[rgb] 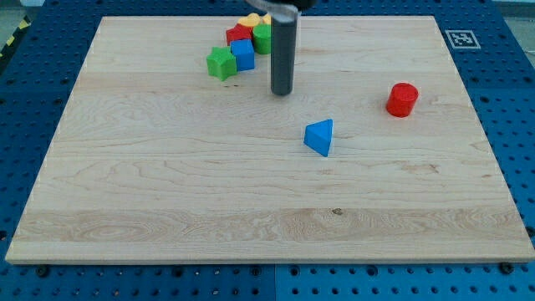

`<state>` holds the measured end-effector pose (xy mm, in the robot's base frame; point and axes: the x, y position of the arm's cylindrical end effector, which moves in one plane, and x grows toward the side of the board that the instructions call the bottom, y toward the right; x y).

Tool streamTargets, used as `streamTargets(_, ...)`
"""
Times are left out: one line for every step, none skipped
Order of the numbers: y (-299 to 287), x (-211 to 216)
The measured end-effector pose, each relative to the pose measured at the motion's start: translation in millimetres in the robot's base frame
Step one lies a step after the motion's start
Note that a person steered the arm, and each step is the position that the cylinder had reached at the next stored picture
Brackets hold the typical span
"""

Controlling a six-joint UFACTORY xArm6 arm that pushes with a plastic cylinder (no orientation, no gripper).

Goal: Move blue triangle a bit up

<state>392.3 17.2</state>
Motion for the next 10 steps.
streamTargets(-29, 59)
streamTargets(-15, 119)
streamTargets(-15, 125)
streamTargets(4, 125)
streamTargets(51, 122)
streamTargets(65, 122)
streamTargets(65, 120)
streamTargets(62, 117)
streamTargets(61, 116)
streamTargets(61, 107)
